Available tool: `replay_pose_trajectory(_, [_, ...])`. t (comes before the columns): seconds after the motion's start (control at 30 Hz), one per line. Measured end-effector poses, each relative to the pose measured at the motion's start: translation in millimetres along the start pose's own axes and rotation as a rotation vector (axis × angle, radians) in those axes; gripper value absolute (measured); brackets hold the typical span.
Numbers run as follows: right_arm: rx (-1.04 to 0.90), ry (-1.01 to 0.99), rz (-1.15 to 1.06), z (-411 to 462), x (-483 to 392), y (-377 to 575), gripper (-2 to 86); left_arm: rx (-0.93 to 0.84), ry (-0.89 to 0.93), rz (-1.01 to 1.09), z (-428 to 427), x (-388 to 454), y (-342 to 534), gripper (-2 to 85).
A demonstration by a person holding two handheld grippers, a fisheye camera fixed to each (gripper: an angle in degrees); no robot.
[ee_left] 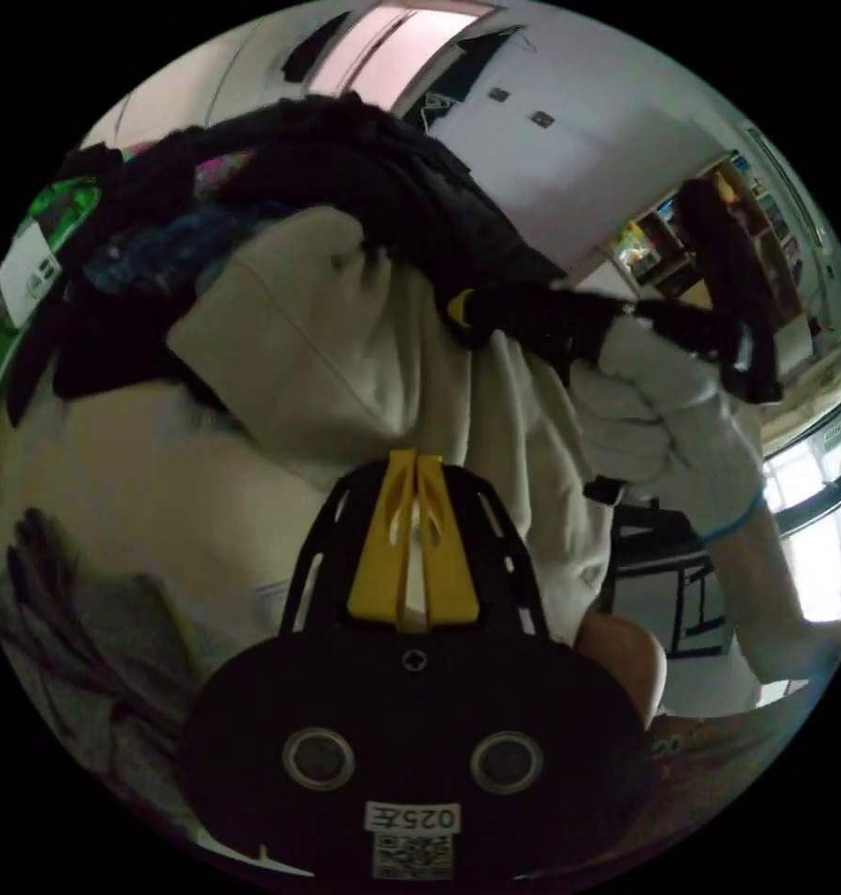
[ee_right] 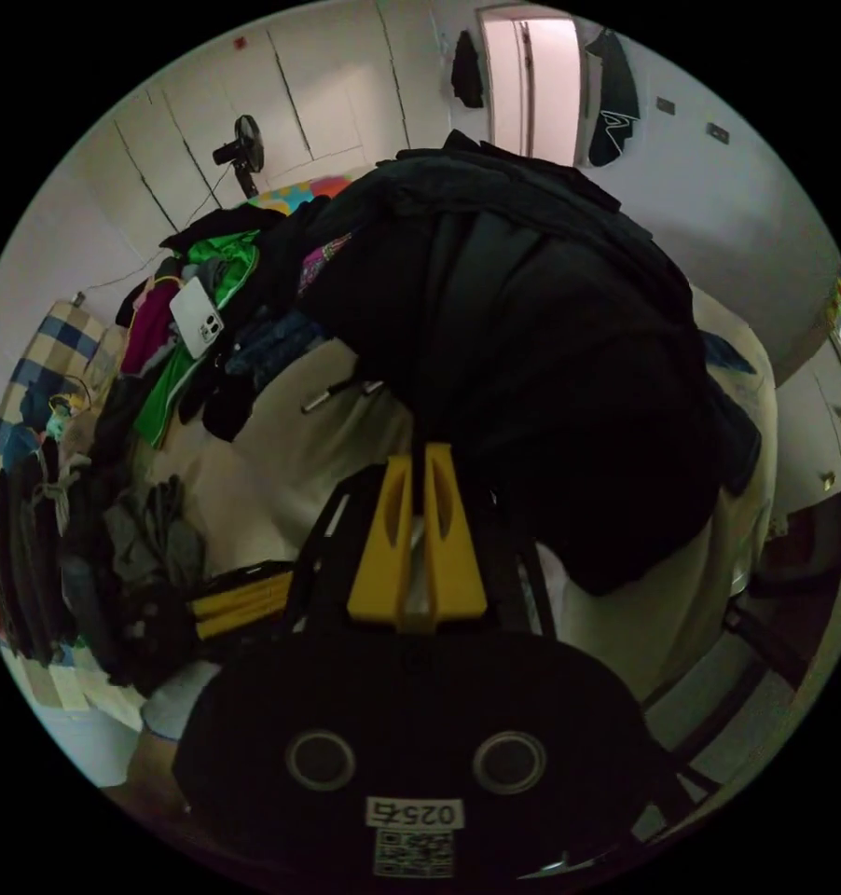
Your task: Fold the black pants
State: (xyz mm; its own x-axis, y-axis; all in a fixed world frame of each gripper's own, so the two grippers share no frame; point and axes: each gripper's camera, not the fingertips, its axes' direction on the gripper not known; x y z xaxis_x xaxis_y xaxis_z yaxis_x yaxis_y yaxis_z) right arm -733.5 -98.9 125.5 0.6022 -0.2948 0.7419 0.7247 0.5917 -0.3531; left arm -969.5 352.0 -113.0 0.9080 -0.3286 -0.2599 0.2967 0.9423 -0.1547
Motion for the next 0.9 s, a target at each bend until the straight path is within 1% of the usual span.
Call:
replay_pose_trajectory(0.03, [-0.001, 0.002, -0.010, -2, 1, 1, 0.8, 0.075, 0.006, 0.012, -16, 0, -3, 0.0])
replay_pose_trajectory(0.07, [0.002, -0.022, -0.002, -7, 5, 1, 1.6, 0.247, -0.010, 0.051, -48, 3, -13, 1.1])
replay_pose_trajectory(0.1, [0.039, -0.067, 0.051, -15, 13, 6, 2.8, 0.371, -0.069, 0.120, -72, 10, -30, 3.3])
replay_pose_trajectory(0.13, [0.063, -0.072, 0.064, -22, 15, 10, 3.3, 0.395, -0.102, 0.153, -79, 14, -41, 4.8])
replay_pose_trajectory(0.17, [0.129, -0.028, 0.082, -39, 15, 20, 4.2, 0.415, -0.142, 0.195, -85, 19, -68, 8.0])
replay_pose_trajectory(0.2, [0.243, 0.025, 0.115, -61, 10, 31, 5.8, 0.422, -0.123, 0.200, -81, 16, -96, 11.3])
replay_pose_trajectory(0.23, [0.316, 0.049, 0.122, -72, 6, 37, 6.6, 0.418, -0.103, 0.196, -77, 12, -109, 11.4])
replay_pose_trajectory(0.27, [0.462, 0.108, 0.124, -89, -2, 44, 7.4, 0.392, -0.075, 0.193, -63, 4, -136, 11.6])
replay_pose_trajectory(0.3, [0.571, 0.156, 0.115, -96, -8, 41, 8.1, 0.379, -0.103, 0.194, -46, -2, -159, 11.8])
replay_pose_trajectory(0.33, [0.595, 0.171, 0.102, -96, -9, 35, 8.4, 0.376, -0.128, 0.213, -37, -3, -169, 11.9])
replay_pose_trajectory(0.37, [0.603, 0.187, 0.063, -90, -9, 16, 9.7, 0.361, -0.165, 0.260, -18, -3, -187, 12.3])
replay_pose_trajectory(0.4, [0.571, 0.207, 0.050, -79, -2, -8, 11.6, 0.323, -0.187, 0.291, 1, -3, -205, 12.9])
replay_pose_trajectory(0.43, [0.550, 0.201, 0.050, -73, 4, -20, 12.2, 0.303, -0.200, 0.288, 10, -4, -214, 13.1])
replay_pose_trajectory(0.5, [0.493, 0.149, 0.065, -53, 32, -63, 14.2, 0.242, -0.277, 0.277, 43, -4, -246, 13.9])
replay_pose_trajectory(0.53, [0.486, 0.124, 0.075, -49, 40, -73, 14.6, 0.229, -0.312, 0.279, 51, -3, -253, 13.3])
replay_pose_trajectory(0.6, [0.393, 0.028, 0.115, -27, 68, -113, 16.0, 0.182, -0.432, 0.250, 76, -4, -278, 11.5])
replay_pose_trajectory(0.63, [0.356, 0.015, 0.146, -21, 77, -123, 16.3, 0.158, -0.437, 0.253, 82, -5, -284, 11.1])
replay_pose_trajectory(0.67, [0.262, -0.047, 0.226, -9, 96, -144, 16.9, 0.116, -0.421, 0.253, 89, -10, -295, 9.6])
replay_pose_trajectory(0.7, [0.206, -0.131, 0.291, 1, 117, -162, 17.3, 0.078, -0.399, 0.257, 92, -15, -304, 8.4])
replay_pose_trajectory(0.73, [0.192, -0.182, 0.333, 4, 129, -168, 17.5, 0.067, -0.388, 0.262, 92, -17, -307, 8.0])
replay_pose_trajectory(0.8, [0.259, -0.429, 0.569, 7, 177, -168, 17.3, 0.018, -0.310, 0.269, 88, -30, -315, 6.6])
replay_pose_trajectory(0.87, [0.287, -0.558, 0.710, 19, 199, -168, 17.1, 0.007, -0.232, 0.248, 83, -43, -320, 5.5])
replay_pose_trajectory(0.9, [0.246, -0.575, 0.743, 27, 204, -178, 17.2, 0.006, -0.197, 0.238, 80, -49, -323, 4.9])
